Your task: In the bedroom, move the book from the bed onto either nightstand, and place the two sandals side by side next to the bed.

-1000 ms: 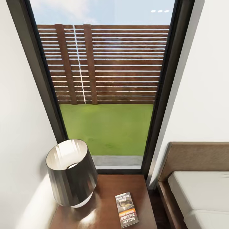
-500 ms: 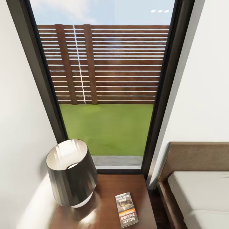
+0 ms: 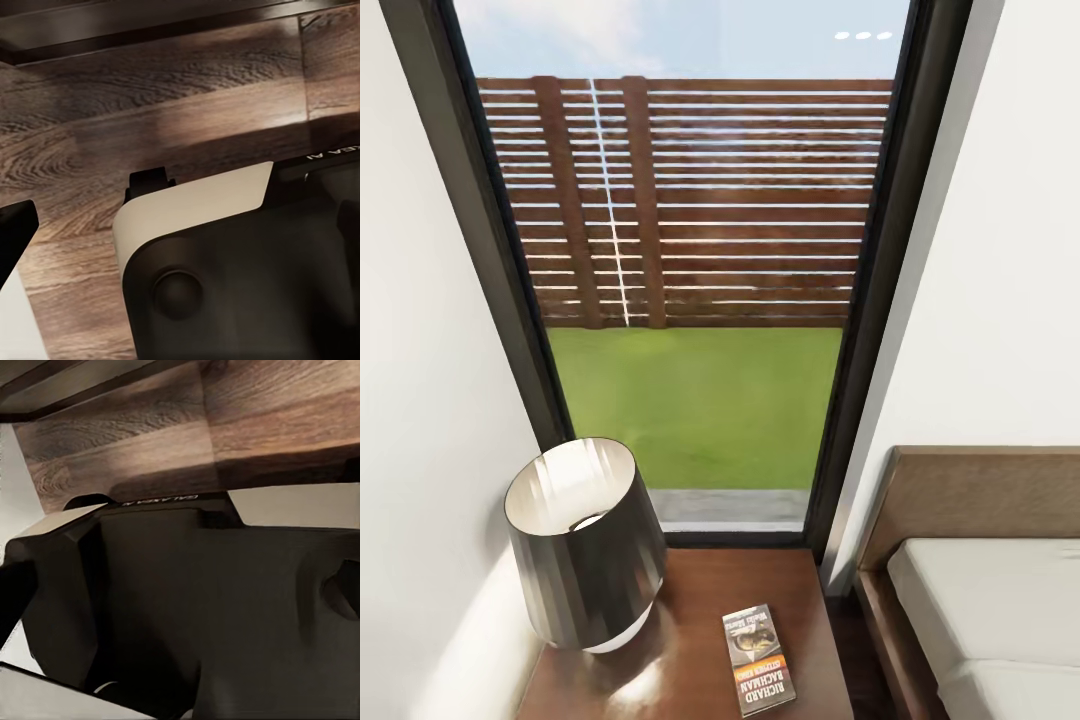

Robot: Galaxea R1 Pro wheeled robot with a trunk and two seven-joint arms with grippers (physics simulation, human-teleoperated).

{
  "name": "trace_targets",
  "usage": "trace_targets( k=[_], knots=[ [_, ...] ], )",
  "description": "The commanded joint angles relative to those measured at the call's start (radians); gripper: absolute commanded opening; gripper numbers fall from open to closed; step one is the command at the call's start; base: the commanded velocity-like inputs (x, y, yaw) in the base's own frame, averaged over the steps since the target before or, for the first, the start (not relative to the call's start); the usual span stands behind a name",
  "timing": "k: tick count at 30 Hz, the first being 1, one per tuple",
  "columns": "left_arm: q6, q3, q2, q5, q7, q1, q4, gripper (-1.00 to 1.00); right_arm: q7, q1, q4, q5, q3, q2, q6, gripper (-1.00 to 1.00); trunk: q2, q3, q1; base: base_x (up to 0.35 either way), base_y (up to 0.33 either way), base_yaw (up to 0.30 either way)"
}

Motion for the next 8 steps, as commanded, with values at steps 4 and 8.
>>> trace_targets(
  k=[4,8],
  knots=[
    [-0.004,0.003,0.000,-0.008,-0.002,-0.001,0.001,1.00,0.002,-0.001,0.001,0.011,-0.009,0.006,0.002,1.00,-0.001,-0.001,0.000,0.000,0.000,0.000],
    [-0.004,0.002,0.000,-0.008,-0.002,-0.001,0.001,1.00,0.002,-0.001,0.001,0.011,-0.009,0.008,0.002,1.00,-0.001,-0.001,0.000,0.000,0.000,0.000]
  ],
)
